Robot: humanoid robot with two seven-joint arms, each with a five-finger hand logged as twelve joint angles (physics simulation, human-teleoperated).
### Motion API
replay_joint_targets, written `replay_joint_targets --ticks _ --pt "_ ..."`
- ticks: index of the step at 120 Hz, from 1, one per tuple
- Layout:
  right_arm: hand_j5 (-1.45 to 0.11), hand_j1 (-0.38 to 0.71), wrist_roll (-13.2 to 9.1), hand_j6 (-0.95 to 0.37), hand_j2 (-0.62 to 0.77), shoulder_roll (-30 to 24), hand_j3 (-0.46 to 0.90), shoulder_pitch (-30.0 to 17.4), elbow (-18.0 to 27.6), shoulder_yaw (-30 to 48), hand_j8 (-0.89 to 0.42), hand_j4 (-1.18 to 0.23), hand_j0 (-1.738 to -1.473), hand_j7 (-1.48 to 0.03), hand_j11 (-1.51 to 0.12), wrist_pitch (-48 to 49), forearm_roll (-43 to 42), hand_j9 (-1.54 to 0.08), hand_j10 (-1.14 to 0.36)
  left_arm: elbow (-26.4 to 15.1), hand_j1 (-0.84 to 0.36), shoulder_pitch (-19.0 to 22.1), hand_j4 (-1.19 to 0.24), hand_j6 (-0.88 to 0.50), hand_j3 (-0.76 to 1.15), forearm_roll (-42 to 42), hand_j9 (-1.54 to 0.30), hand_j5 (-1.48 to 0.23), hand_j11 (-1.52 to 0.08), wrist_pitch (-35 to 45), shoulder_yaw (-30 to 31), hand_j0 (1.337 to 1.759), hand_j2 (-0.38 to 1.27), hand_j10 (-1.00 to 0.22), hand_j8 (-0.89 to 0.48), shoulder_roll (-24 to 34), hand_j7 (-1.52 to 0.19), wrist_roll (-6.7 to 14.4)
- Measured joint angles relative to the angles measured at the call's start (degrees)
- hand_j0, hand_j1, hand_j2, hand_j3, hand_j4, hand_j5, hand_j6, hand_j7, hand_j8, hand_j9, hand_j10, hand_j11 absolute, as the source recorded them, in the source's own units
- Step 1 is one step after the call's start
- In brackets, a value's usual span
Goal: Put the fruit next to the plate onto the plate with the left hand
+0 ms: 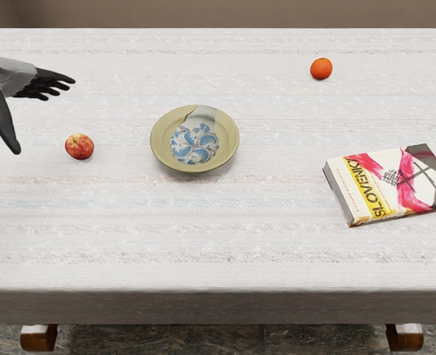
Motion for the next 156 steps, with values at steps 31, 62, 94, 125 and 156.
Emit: replay_joint_targets --ticks 31,62,94,125,156 --pt "-0.03 -0.32 0.0 -0.02 0.0 0.0 0.0 0.0 -0.02 -0.02 -0.02 -0.02 -1.658 -0.03 -0.03 -0.04 -0.01 -0.03 -0.02 1.28 0.35 0.17 0.0 0.0 0.0 2.3 0.0 0.0 0.0 0.0 -4.34 1.658 0.0 0.0 0.0 -0.64 0.0 3.69" --pt "-0.03 -0.32 0.0 -0.02 0.0 0.0 0.0 0.0 -0.03 -0.02 -0.02 -0.02 -1.658 -0.03 -0.03 -0.05 -0.02 -0.03 -0.02 6.95 0.35 0.44 0.0 0.0 0.0 5.27 0.0 0.0 0.0 -0.01 -7.24 1.658 0.0 0.0 0.0 -15.45 0.0 11.66" --pt "-0.03 -0.32 0.0 -0.02 0.0 0.0 0.0 0.0 -0.03 -0.02 -0.02 -0.02 -1.658 -0.03 -0.03 -0.04 -0.02 -0.03 -0.02 6.47 0.35 -1.65 0.0 0.0 0.0 -3.63 0.0 0.0 0.0 -0.01 6.25 1.658 0.0 0.0 0.0 -28.48 0.0 17.21" --pt "-0.03 -0.32 0.0 -0.02 0.0 0.0 0.0 0.0 -0.03 -0.02 -0.02 -0.02 -1.658 -0.03 -0.03 -0.04 -0.02 -0.03 -0.02 -13.77 0.35 -13.92 0.0 0.0 0.0 -13.44 0.0 0.0 0.0 15.95 8.34 1.658 0.0 0.0 0.0 -26.32 0.0 41.2" --pt "-0.03 -0.32 0.0 -0.02 0.0 0.0 0.0 0.0 -0.03 -0.02 -0.02 -0.02 -1.658 -0.03 -0.03 -0.04 -0.02 -0.03 -0.02 -21.95 0.35 -8.72 0.0 0.0 0.0 -17.42 0.0 0.0 0.0 42.26 1.85 1.658 0.0 0.0 0.0 -31.84 0.0 47.24"
